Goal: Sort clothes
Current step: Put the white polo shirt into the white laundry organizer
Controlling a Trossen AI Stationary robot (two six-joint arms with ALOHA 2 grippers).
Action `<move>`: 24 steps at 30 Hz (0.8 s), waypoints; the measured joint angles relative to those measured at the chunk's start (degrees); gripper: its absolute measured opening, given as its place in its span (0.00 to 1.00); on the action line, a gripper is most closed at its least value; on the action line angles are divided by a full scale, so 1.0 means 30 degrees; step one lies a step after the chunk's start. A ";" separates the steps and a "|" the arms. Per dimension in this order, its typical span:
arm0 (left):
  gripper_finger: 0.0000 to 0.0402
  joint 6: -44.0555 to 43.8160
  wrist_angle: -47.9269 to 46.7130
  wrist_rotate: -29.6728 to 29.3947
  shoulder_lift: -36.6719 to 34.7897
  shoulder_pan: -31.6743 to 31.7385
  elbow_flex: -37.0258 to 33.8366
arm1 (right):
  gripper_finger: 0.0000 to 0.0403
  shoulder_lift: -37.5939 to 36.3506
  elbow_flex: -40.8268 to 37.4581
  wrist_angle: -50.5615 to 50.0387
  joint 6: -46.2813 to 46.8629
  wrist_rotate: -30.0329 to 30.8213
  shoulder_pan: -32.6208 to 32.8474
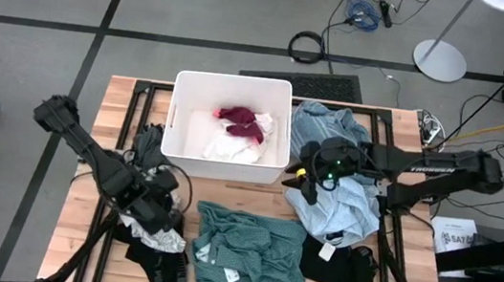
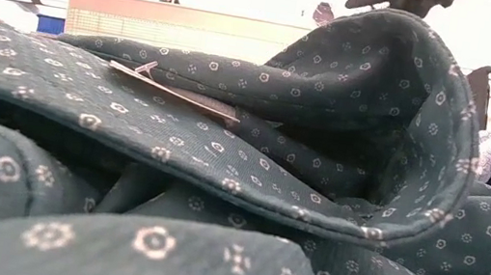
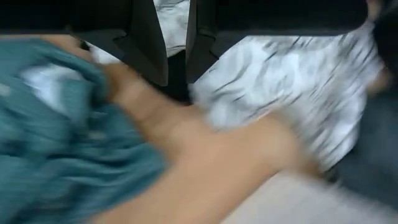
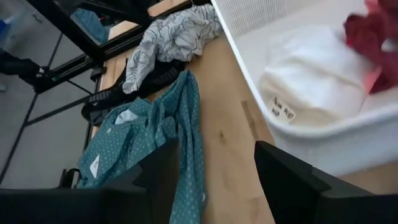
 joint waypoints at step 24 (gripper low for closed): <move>0.61 -0.4087 -0.1082 0.1673 0.2969 0.0401 -0.0504 | 0.49 -0.0160 -0.0411 0.0250 -0.1862 -0.1129 -0.0241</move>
